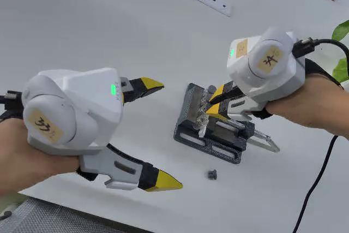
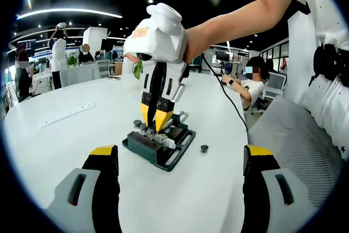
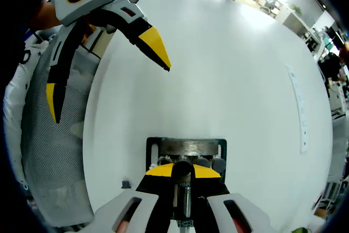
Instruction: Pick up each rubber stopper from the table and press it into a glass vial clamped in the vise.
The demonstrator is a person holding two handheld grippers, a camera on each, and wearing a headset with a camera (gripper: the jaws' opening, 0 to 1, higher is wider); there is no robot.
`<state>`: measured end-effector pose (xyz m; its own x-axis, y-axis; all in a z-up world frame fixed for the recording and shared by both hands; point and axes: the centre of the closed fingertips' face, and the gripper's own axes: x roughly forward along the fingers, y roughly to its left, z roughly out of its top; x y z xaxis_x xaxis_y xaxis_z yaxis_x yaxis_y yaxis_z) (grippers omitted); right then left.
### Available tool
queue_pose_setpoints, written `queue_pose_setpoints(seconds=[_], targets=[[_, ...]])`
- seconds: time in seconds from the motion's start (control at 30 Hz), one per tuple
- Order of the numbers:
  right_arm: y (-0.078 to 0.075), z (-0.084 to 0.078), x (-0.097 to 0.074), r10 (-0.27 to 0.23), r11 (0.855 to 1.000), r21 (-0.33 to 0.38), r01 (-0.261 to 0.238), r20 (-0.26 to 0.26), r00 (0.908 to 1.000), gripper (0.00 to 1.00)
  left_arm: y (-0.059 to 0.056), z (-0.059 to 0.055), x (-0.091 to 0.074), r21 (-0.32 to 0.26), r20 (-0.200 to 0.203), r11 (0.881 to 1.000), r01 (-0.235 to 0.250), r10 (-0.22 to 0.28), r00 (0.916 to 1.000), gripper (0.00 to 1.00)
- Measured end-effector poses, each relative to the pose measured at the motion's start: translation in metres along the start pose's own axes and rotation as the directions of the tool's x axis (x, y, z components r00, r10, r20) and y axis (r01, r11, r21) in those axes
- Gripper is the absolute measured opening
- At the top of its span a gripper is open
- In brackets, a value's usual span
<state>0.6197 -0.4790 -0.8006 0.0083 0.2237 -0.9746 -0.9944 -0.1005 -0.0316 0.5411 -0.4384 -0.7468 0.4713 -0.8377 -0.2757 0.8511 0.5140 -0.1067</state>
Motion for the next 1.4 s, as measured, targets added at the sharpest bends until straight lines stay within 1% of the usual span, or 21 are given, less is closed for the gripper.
queue_pose_setpoints(seconds=[0.07,0.13,0.2,0.27,0.3,0.6,0.73,0.87,1.0,1.07,1.1,1.2,1.23,1.33,1.4], targets=[[-0.001,0.0,0.001,-0.007,1.0,0.013,0.007,-0.009,0.9999,0.05,0.0,0.0,0.0,0.0,-0.001,1.0,0.0,0.0,1.0,0.94],[-0.001,0.0,0.001,-0.014,1.0,0.005,0.014,-0.016,0.9998,0.04,0.0,0.001,0.0,0.001,0.004,1.0,-0.001,0.001,1.0,0.94],[-0.002,-0.001,0.001,-0.015,1.0,0.013,0.015,-0.02,0.9997,0.04,0.0,0.002,0.0,-0.001,0.004,1.0,-0.002,0.002,1.0,0.94],[-0.002,-0.001,0.001,-0.012,0.999,0.037,0.013,-0.02,0.9997,0.03,0.001,0.003,0.001,0.003,0.004,1.0,-0.003,0.003,1.0,0.94],[-0.001,-0.001,0.001,-0.014,1.0,0.026,0.015,-0.019,0.9997,0.04,0.001,0.002,0.001,0.003,0.004,1.0,-0.003,0.003,1.0,0.93],[-0.001,-0.001,0.0,-0.012,0.999,0.03,0.012,0.009,0.9999,0.07,-0.003,0.006,0.003,0.016,-0.002,1.0,0.012,-0.012,0.9999,0.92],[0.0,0.001,0.001,-0.005,0.999,0.051,0.004,0.029,0.9996,0.08,-0.003,0.006,0.002,0.012,-0.001,1.0,0.009,-0.008,1.0,0.92],[0.001,0.0,0.0,-0.002,0.998,0.057,0.001,0.033,0.9994,0.08,-0.003,0.006,0.001,0.011,0.0,1.0,0.007,-0.007,1.0,0.92],[-0.002,0.003,-0.005,-0.014,0.998,0.064,0.011,0.05,0.9986,0.1,-0.003,0.005,0.001,0.009,-0.001,1.0,0.006,-0.006,1.0,0.91],[-0.003,0.003,-0.01,-0.017,0.998,0.063,0.014,0.059,0.9981,0.09,-0.002,0.004,0.001,0.009,-0.003,1.0,0.008,-0.008,1.0,0.91],[-0.005,0.004,-0.011,-0.022,0.997,0.074,0.017,0.068,0.9975,0.08,-0.002,0.004,0.001,0.011,-0.002,1.0,0.007,-0.007,1.0,0.91],[-0.009,0.003,-0.016,-0.027,0.997,0.079,0.02,0.081,0.9963,0.03,-0.002,0.004,0.001,0.01,0.0,1.0,0.006,-0.006,1.0,0.91],[-0.009,0.002,-0.017,-0.03,0.996,0.085,0.023,0.085,0.9959,0.02,-0.001,0.005,0.001,0.01,0.002,1.0,0.005,-0.005,1.0,0.91],[-0.006,0.001,-0.016,-0.012,0.995,0.096,0.003,0.09,0.9959,0.02,-0.001,0.004,0.001,0.008,0.001,1.0,0.005,-0.005,1.0,0.91],[-0.005,0.001,-0.015,-0.01,0.996,0.092,0.002,0.089,0.996,0.02,-0.002,0.004,0.001,0.009,-0.001,1.0,0.007,-0.007,1.0,0.91]])
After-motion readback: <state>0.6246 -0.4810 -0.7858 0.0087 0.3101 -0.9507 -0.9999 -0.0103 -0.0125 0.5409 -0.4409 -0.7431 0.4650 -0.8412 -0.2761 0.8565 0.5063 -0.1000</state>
